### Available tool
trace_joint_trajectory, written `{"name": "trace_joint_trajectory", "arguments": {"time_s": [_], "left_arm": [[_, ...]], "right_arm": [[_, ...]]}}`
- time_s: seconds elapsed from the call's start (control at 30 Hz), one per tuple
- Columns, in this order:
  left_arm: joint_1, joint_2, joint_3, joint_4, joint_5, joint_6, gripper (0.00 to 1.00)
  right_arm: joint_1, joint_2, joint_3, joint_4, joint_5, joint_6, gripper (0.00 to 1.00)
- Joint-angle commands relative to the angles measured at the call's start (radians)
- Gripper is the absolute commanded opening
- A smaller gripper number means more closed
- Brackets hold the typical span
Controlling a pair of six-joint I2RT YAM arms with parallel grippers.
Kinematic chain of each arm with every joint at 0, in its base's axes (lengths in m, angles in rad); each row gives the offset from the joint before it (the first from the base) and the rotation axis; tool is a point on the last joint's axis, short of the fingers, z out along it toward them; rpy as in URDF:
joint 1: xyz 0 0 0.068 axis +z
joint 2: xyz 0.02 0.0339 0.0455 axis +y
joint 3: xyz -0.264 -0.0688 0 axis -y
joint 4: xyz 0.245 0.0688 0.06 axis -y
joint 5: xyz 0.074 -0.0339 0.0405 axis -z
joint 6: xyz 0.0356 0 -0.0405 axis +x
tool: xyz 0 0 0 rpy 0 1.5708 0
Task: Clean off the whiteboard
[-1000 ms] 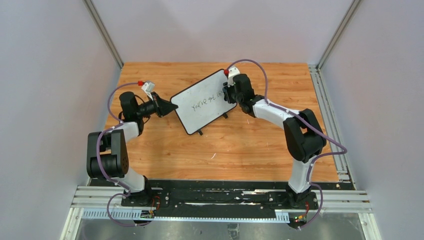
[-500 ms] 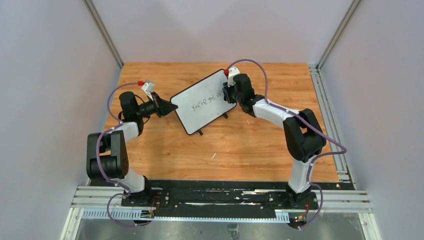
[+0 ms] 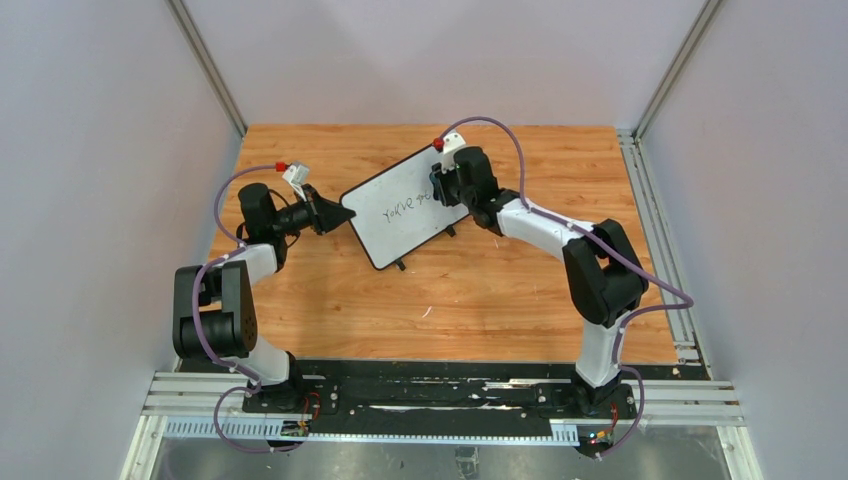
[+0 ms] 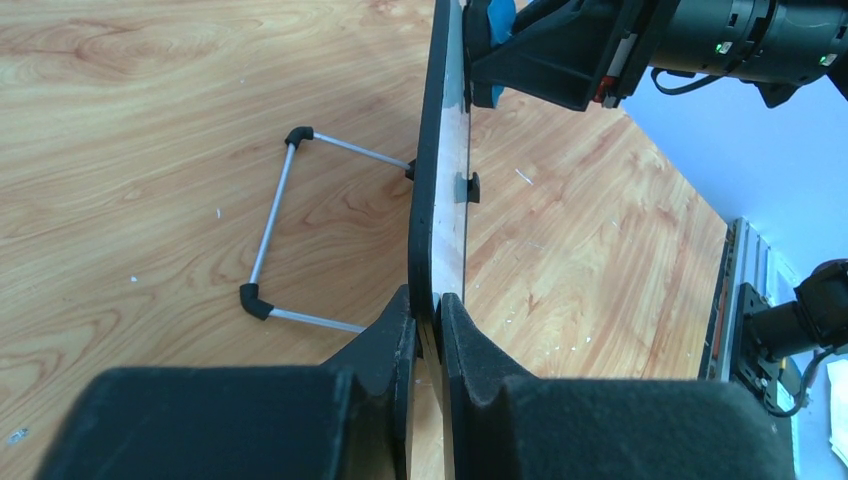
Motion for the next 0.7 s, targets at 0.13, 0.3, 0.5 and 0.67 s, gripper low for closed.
{"name": "trace_joint_trajectory", "arguments": {"time_s": [0.13,0.3,0.5,0.67], "left_arm": [[-0.006,0.005,-0.003,-0.039,-0.016,0.098,0.00],[-0.006,0.003,-0.005,-0.039,-0.014,0.097,0.00],[-0.005,-0.003,-0.002,-0.047,-0.015,0.100,0.00],[-0.006,-0.002,0.000,-0.052,-0.015,0.102,0.00]], "right_arm": [[0.023,0.022,0.028,0.023,0.012,-0.020,0.00],[-0.023,0.025,0.014,0.021,0.008,-0.024,0.00],[-0.079,0.024,0.002,0.020,0.006,-0.028,0.00],[-0.113,0.027,-0.005,0.021,-0.015,-0.026,0.01]]}}
